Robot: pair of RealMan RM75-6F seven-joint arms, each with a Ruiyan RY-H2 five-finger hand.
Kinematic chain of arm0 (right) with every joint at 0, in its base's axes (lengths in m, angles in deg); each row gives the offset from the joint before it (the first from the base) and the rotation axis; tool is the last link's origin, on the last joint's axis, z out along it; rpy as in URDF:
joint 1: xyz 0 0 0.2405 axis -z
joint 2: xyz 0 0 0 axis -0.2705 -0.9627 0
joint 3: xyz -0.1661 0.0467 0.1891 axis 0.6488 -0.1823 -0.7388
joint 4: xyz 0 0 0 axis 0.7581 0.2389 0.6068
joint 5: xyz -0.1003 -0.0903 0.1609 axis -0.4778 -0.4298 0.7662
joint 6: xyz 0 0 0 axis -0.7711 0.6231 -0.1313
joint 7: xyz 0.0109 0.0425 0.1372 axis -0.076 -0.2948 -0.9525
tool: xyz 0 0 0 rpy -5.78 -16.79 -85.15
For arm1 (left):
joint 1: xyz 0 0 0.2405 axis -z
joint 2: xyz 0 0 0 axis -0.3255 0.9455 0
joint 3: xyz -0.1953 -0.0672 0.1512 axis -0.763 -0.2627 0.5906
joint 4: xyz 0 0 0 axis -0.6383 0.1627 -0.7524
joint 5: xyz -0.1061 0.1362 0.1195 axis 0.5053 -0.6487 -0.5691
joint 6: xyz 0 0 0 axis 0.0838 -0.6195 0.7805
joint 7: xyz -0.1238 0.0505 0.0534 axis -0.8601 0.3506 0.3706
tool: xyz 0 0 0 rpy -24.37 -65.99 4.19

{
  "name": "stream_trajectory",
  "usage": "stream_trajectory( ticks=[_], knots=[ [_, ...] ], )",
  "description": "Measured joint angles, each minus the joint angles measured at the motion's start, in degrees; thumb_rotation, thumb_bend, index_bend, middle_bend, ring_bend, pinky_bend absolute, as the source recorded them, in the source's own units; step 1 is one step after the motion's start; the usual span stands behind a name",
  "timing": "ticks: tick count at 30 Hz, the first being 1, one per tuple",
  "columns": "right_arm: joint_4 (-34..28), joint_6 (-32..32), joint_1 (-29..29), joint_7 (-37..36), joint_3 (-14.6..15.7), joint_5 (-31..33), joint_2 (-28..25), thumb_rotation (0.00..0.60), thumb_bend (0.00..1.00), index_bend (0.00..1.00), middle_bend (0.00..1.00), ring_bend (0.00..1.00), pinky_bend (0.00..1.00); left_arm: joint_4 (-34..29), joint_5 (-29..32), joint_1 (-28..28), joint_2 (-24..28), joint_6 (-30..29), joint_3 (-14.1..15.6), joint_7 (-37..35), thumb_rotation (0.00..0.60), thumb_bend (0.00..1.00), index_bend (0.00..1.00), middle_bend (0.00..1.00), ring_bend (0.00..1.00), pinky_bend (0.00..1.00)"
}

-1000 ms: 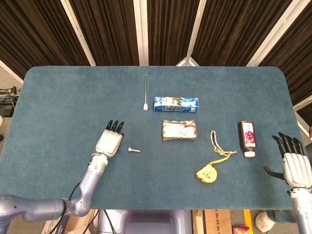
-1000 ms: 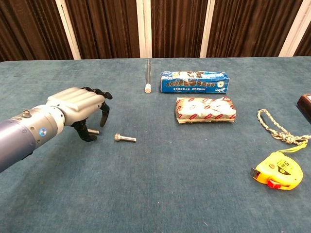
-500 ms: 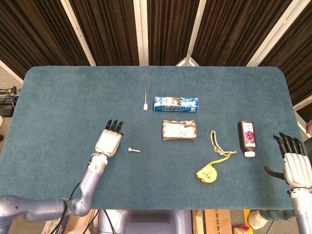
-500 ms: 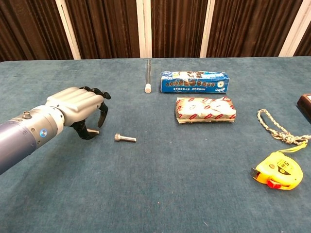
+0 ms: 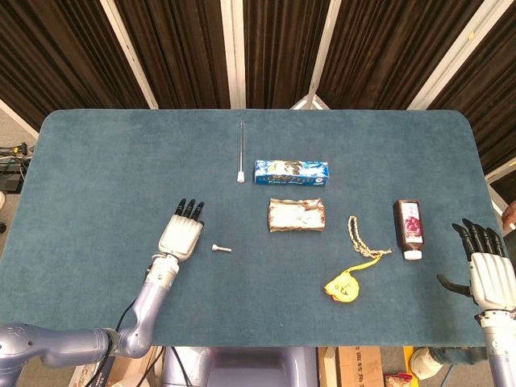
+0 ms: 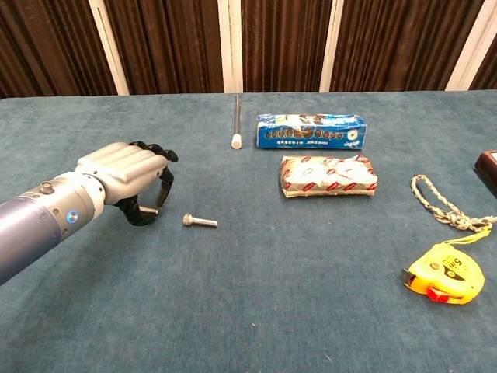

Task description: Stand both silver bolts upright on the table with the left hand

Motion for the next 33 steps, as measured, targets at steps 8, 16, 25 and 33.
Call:
stream_trajectory(
  ticks=[8,16,25,33],
  knots=[
    [0.08,0.15,-0.04,0.09,-0.06,0.18,0.12,0.6,0.15,0.15,0.09,0.06,0.0,0.77,-0.05,-0.12,-0.32,0.06,0.02,0.22,0.6,0.46,0.55,0.05,0.0,0.0],
    [0.03,0.23,-0.04,-0.18,-0.08,0.18,0.18,0.6,0.15,0.15,0.09,0.06,0.0,0.88,-0.01,-0.06,-0.68,0.16,-0.23,0.48,0.6,0.47,0.56,0.06,0.0,0.0],
    [-0.01,0.28,-0.01,-0.38,-0.14,0.29,0.08,0.6,0.15,0.15,0.09,0.06,0.0,1.15,-0.05,-0.23,-0.83,0.24,-0.3,0.34,0.6,0.48,0.57,0.06,0.0,0.0],
    [-0.02,0.36,-0.06,-0.19,-0.16,0.33,0.15,0.6,0.15,0.15,0.09,0.06,0.0,-1.12,0.31,-0.62,0.8,0.69,-1.16,-1.45,0.6,0.5,0.57,0.06,0.0,0.0]
  ],
)
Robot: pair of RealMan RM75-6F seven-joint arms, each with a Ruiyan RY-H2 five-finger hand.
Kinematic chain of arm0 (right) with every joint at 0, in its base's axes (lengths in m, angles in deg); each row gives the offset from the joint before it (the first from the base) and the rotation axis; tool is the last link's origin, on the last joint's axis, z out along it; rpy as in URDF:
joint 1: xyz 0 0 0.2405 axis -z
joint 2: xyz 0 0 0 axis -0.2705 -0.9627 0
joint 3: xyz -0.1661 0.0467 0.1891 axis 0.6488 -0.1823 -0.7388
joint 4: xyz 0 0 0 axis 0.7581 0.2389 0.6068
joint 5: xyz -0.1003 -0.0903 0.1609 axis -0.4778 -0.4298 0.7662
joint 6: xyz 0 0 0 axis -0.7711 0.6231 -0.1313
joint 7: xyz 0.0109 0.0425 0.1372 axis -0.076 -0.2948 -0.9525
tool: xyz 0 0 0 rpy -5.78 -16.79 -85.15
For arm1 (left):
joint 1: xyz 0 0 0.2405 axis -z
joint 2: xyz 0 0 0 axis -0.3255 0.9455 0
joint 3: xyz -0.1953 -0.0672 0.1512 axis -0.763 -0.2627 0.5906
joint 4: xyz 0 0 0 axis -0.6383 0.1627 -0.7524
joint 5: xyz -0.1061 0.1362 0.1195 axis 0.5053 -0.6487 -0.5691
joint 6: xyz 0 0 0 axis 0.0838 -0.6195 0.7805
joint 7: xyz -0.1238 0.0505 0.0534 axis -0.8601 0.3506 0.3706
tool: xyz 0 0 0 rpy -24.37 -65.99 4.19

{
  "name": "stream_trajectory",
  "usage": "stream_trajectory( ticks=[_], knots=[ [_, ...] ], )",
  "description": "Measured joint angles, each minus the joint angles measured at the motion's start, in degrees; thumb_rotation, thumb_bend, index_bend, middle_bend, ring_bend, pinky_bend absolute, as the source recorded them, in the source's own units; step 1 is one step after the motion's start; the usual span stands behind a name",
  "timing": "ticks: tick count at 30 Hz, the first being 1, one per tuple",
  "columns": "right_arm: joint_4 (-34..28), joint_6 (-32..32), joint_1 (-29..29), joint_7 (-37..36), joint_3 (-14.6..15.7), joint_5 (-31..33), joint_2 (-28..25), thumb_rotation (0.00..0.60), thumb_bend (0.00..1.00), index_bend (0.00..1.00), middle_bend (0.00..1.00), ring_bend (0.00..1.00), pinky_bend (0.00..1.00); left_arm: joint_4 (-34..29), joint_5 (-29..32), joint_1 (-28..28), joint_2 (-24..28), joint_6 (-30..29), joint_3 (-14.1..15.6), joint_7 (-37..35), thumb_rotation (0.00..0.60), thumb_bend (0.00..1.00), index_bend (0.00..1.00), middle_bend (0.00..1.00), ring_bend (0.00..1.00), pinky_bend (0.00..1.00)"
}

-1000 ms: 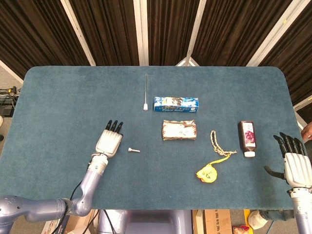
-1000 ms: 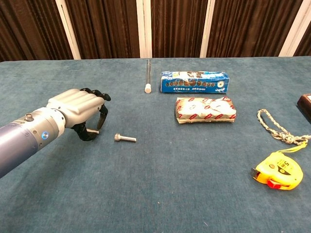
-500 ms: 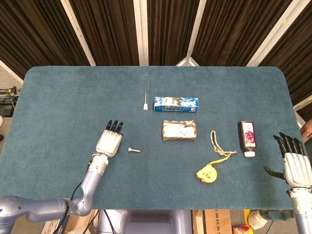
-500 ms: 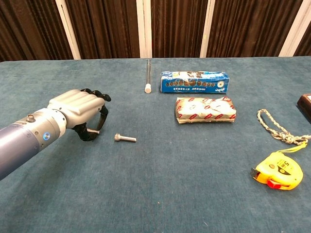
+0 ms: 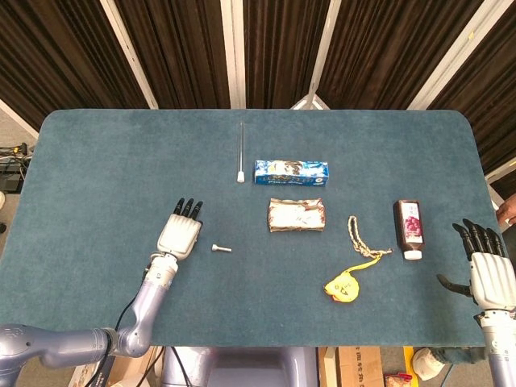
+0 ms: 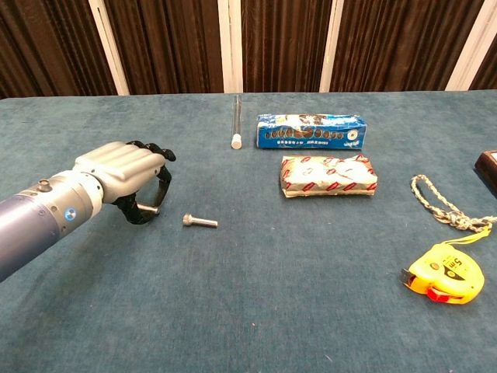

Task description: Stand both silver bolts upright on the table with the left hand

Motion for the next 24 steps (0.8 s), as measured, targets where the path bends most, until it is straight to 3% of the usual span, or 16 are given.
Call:
stream_trajectory(
  ticks=[12,24],
  knots=[
    [-0.1,0.36,-0.19,1.12,0.34,-0.22,0.42,0.6,0.15,0.15,0.09,0.06,0.0,-8.52,1.4,-2.42,8.86,0.22,-3.89,-8.26,0.6,0.5,0.57,0.07,0.0,0.0],
    [-0.24,0.59,-0.35,2.5,0.58,-0.22,0.88,0.6,0.15,0.15,0.09,0.06,0.0,-11.77,5.35,-4.22,15.96,2.15,-6.28,-13.91,0.6,0.5,0.57,0.08,0.0,0.0]
  ],
)
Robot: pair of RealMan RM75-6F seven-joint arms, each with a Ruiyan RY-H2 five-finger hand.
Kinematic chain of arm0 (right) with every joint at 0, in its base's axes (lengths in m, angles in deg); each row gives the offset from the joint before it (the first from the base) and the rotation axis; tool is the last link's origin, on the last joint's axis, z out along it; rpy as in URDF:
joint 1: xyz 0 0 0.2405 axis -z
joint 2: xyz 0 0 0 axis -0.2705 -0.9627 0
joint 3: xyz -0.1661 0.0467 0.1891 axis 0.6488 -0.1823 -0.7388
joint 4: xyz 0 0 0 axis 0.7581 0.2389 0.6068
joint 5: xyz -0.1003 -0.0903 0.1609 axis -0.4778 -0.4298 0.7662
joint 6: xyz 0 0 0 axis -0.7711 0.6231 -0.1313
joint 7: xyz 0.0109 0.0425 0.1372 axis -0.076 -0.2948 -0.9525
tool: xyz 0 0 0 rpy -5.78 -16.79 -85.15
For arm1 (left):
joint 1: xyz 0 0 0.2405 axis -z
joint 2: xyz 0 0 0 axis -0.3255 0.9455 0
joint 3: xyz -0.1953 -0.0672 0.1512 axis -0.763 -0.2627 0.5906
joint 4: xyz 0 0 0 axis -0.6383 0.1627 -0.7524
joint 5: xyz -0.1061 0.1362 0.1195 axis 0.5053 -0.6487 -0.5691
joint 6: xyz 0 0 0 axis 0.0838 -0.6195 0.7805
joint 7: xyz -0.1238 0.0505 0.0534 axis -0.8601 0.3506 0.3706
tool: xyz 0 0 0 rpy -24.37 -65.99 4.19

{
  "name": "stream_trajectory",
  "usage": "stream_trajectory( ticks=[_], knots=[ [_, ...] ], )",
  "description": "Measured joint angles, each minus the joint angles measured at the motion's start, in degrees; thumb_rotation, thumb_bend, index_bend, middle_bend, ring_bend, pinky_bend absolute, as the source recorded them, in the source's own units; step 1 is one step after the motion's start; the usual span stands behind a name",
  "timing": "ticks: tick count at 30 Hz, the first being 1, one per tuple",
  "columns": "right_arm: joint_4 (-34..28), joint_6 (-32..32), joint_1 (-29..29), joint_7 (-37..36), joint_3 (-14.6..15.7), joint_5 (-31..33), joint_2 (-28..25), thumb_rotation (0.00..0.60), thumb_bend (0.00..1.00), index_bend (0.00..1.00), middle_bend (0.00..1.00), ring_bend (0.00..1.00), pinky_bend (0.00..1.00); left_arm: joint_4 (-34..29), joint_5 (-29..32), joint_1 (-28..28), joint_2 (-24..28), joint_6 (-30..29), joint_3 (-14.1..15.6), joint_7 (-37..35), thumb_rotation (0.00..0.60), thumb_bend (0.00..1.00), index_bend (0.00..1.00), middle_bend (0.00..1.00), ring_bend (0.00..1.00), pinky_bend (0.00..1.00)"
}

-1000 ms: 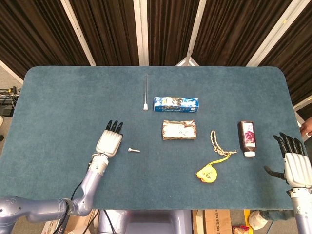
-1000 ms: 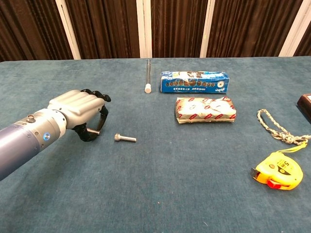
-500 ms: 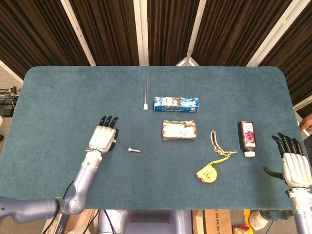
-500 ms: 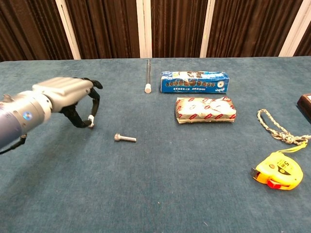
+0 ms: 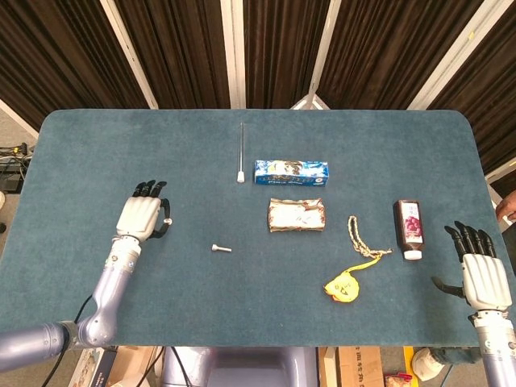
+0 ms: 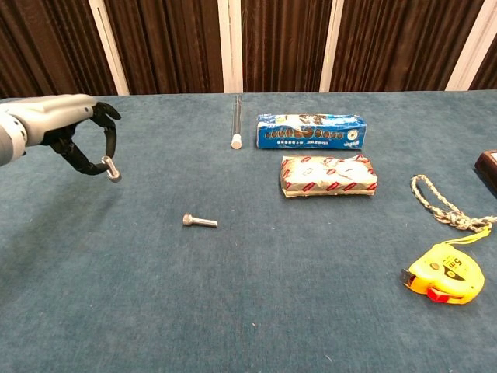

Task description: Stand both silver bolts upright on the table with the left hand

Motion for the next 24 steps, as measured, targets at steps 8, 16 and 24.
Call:
stream_trajectory(
  ticks=[8,16,24],
  knots=[
    [-0.15,0.04,-0.01,0.24,0.04,0.02,-0.01,0.6,0.15,0.15,0.09,0.06,0.0,-0.35,3.42,-0.32,2.3,1.15,-0.64,-1.78,0.6,0.5,0.57,0.08,0.0,0.0],
    [-0.32,0.18,-0.01,0.01,0.07,0.07,-0.08,0.6,0.15,0.15,0.09,0.06,0.0,2.19,5.07,-0.14,2.05,3.35,-0.35,-4.13,0.6,0.5,0.57,0.08,0.0,0.0],
    [-0.24,0.48,-0.1,-0.02,0.07,0.26,-0.04,0.6,0.15,0.15,0.09,0.06,0.0,4.5,4.89,-0.03,0.95,3.92,0.57,-5.66,0.6,0.5,0.58,0.07,0.0,0.0]
  ],
)
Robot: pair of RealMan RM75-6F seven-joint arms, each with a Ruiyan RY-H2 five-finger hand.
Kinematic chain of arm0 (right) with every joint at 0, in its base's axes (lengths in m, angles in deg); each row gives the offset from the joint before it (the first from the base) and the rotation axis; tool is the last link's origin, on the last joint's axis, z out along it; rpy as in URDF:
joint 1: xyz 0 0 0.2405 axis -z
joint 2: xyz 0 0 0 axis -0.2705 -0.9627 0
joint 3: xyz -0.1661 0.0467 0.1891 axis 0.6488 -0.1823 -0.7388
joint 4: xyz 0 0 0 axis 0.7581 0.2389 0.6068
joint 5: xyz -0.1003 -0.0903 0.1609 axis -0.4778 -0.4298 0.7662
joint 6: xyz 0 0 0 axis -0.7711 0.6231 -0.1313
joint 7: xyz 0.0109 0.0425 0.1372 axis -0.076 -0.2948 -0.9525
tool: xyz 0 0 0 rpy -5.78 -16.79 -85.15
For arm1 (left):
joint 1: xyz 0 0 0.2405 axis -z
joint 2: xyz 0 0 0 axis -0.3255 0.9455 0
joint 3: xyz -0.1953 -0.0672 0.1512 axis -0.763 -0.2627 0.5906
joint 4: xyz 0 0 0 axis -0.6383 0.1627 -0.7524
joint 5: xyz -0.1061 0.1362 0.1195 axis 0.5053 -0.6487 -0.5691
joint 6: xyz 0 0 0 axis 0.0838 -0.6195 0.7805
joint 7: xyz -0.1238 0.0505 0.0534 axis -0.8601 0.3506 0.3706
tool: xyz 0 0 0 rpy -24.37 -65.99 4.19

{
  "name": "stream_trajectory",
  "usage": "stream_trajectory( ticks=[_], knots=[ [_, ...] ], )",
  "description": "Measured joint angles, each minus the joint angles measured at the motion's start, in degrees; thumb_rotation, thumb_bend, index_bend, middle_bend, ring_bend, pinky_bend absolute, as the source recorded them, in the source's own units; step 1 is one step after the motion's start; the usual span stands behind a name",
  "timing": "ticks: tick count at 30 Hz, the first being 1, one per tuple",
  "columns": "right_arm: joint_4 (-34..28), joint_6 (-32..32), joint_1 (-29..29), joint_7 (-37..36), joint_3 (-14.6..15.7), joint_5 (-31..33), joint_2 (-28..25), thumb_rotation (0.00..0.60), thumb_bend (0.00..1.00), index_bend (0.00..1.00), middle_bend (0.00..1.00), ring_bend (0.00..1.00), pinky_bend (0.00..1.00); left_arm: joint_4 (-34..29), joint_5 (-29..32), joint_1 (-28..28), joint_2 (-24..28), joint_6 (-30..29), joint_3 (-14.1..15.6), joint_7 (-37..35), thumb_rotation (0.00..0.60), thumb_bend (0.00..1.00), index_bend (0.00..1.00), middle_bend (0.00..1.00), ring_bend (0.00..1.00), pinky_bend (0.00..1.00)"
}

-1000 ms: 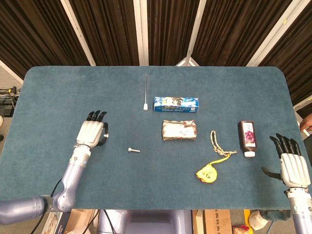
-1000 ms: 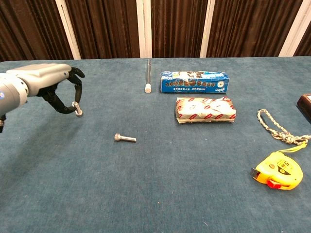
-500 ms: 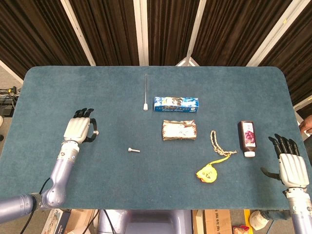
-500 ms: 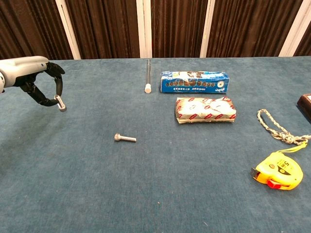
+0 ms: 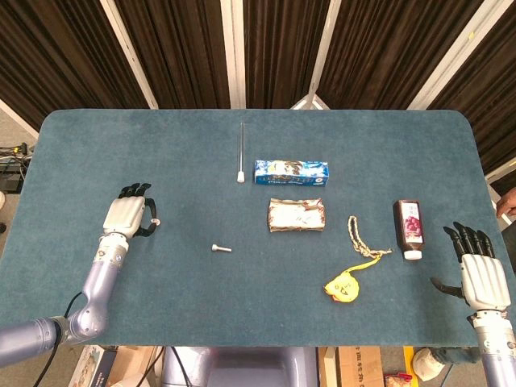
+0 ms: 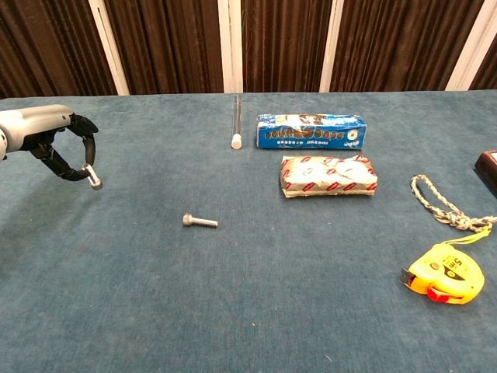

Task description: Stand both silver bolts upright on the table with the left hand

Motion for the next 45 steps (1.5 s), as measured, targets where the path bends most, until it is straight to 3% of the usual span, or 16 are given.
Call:
stream_trajectory(
  ticks=[15,28,34,38,45],
  knots=[
    [-0.32,0.13,0.05,0.12,-0.06,0.36,-0.26,0.6,0.15,0.15,0.09,0.06,0.0,3.38,0.22,0.21,-2.29,-1.44,2.09,1.27,0.6,0.49,0.56,0.07,0.0,0.0],
    [-0.45,0.3,0.03,0.12,-0.07,0.52,-0.3,0.6,0.15,0.15,0.09,0.06,0.0,2.26,0.93,0.43,-1.56,-1.11,2.66,1.93,0.6,0.48,0.51,0.06,0.0,0.0],
    [-0.47,0.35,0.05,0.23,-0.07,0.64,-0.25,0.6,0.15,0.15,0.09,0.06,0.0,1.76,1.13,0.59,-1.16,-1.07,2.85,2.24,0.6,0.47,0.43,0.05,0.0,0.0],
    [-0.56,0.64,-0.04,0.5,-0.05,0.84,-0.22,0.6,0.15,0.15,0.09,0.06,0.0,0.71,0.68,0.66,-0.63,-1.34,3.07,2.56,0.6,0.44,0.37,0.04,0.0,0.0],
    [-1.08,0.7,-0.01,0.68,0.0,0.92,-0.53,0.6,0.15,0.15,0.09,0.06,0.0,-5.37,-0.49,0.7,2.41,-2.89,2.79,3.4,0.6,0.44,0.37,0.04,0.0,0.0]
  ],
)
